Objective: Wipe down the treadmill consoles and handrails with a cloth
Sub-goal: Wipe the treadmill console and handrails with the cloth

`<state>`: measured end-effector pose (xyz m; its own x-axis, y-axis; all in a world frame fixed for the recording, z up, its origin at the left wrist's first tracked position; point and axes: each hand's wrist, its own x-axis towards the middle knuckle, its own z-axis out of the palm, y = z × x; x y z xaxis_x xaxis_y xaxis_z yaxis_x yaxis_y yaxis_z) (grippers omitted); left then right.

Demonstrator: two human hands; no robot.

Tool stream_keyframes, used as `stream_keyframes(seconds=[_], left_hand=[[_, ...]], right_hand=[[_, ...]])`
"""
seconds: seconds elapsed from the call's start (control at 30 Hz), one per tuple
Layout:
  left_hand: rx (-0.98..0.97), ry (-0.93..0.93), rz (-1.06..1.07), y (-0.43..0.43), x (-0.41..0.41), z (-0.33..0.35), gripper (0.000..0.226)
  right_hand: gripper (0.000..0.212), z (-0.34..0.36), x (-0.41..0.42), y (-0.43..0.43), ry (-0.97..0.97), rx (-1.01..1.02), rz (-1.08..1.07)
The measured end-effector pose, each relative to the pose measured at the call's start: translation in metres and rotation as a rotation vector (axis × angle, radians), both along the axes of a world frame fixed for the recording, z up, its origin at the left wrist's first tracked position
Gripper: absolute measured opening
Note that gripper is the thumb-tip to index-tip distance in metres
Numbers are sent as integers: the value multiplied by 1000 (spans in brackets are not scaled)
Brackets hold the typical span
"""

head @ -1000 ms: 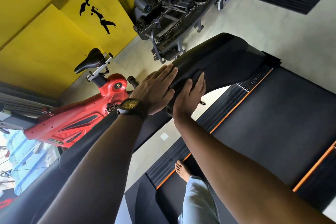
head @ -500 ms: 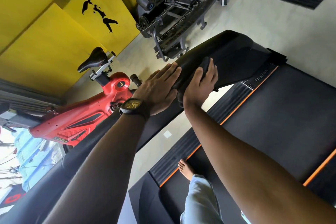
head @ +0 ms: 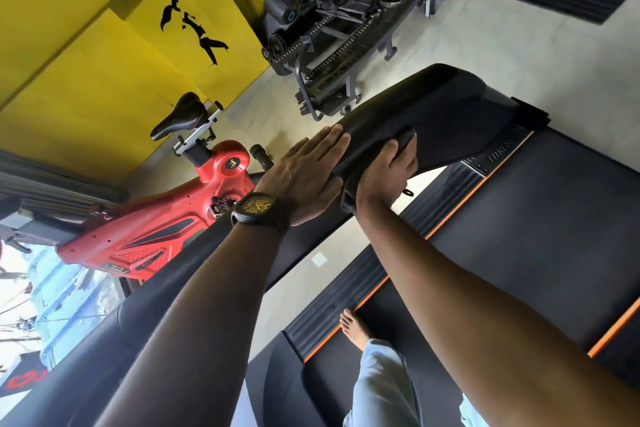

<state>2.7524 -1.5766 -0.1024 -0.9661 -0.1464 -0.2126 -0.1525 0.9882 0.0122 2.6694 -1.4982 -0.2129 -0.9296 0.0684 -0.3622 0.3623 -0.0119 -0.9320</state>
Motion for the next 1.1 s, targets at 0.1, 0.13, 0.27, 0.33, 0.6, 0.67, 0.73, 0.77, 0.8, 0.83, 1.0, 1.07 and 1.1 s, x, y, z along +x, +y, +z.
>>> stream_keyframes(seconds=[0.1, 0.13, 0.27, 0.33, 0.6, 0.67, 0.73, 0.77, 0.8, 0.83, 1.0, 1.07, 1.1], left_hand=[[-11, 6, -5, 0, 0, -1, 65], [-11, 5, -8, 0, 0, -1, 65], [-9, -6, -9, 0, 0, 0, 65], [-14, -8, -9, -1, 0, 0, 66], [-36, -8, 9, 4, -2, 3, 68], [-41, -1, 20, 5, -1, 4, 69], [-54, -3, 21, 7, -2, 5, 70], [-60, -6, 23, 8, -4, 5, 71], [-63, -10, 29, 9, -6, 5, 70], [-63, -9, 35, 10, -9, 5, 69], [-36, -9, 18, 8, -18, 4, 71], [-20, -15, 9, 7, -18, 4, 73], [-14, -11, 7, 6, -19, 4, 74]], right_hand=[[52, 7, 5, 2, 245, 65, 49], [51, 7, 2, 1, 260, 77, 45], [57, 0, -8, -1, 53, 23, -36], [63, 5, -7, -1, -45, -13, -26], [55, -4, -10, 2, 116, 56, 0], [61, -1, -9, 2, 1, 35, -1], [59, 6, -2, 4, 104, 60, 53], [56, 8, 1, 5, 184, 74, 76], [54, 9, 1, 6, 235, 78, 87], [54, 8, 0, 7, 253, 81, 88], [60, -1, -16, 2, 20, 21, -13], [60, 5, -15, 1, 3, 7, -26], [58, 7, -13, 2, 77, 23, -19]])
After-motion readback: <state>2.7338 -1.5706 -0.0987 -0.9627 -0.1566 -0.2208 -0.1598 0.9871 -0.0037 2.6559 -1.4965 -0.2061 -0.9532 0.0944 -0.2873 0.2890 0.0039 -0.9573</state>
